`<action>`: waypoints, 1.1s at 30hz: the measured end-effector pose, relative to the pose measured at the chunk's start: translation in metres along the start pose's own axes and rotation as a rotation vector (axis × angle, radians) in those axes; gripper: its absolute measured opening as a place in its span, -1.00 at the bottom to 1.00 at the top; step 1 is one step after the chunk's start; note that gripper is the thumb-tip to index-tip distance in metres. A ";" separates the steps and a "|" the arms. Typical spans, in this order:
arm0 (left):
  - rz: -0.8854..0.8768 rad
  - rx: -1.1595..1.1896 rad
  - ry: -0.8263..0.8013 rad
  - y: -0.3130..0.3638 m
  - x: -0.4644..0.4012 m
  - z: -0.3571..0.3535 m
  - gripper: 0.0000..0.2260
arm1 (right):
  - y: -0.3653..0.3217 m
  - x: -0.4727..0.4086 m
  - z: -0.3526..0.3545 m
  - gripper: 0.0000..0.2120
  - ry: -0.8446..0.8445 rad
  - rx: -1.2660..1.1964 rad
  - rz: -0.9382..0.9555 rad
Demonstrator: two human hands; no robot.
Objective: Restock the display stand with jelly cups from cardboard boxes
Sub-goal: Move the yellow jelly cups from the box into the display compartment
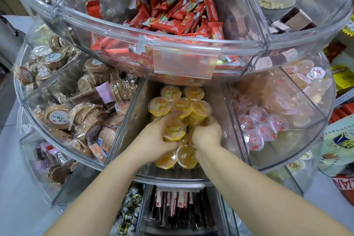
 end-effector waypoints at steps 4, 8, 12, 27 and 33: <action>0.001 0.102 0.034 0.006 0.005 0.007 -0.32 | -0.001 0.008 0.008 -0.83 -0.131 -0.027 -0.067; 0.018 0.104 0.153 0.013 0.011 0.022 -0.45 | -0.008 0.030 0.027 -0.83 -0.410 0.059 0.023; 0.031 0.113 0.269 0.016 0.014 0.037 -0.50 | -0.046 0.035 0.046 -0.65 -0.454 0.518 0.662; 0.163 0.148 0.281 0.001 0.009 0.032 -0.39 | -0.079 0.006 0.002 -0.51 -0.250 1.355 1.695; 0.187 0.144 0.260 0.001 0.011 0.033 -0.35 | -0.087 0.001 0.001 -0.59 -0.345 1.267 1.670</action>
Point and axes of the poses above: each hand's wrist, its own x-axis away from the middle knuckle, its own z-axis out of the back of the hand, y = z × x, the point moved 6 cm from there along -x, towards the middle knuckle, and after that the axes turned 12 degrees about y, right-handed, at the moved point
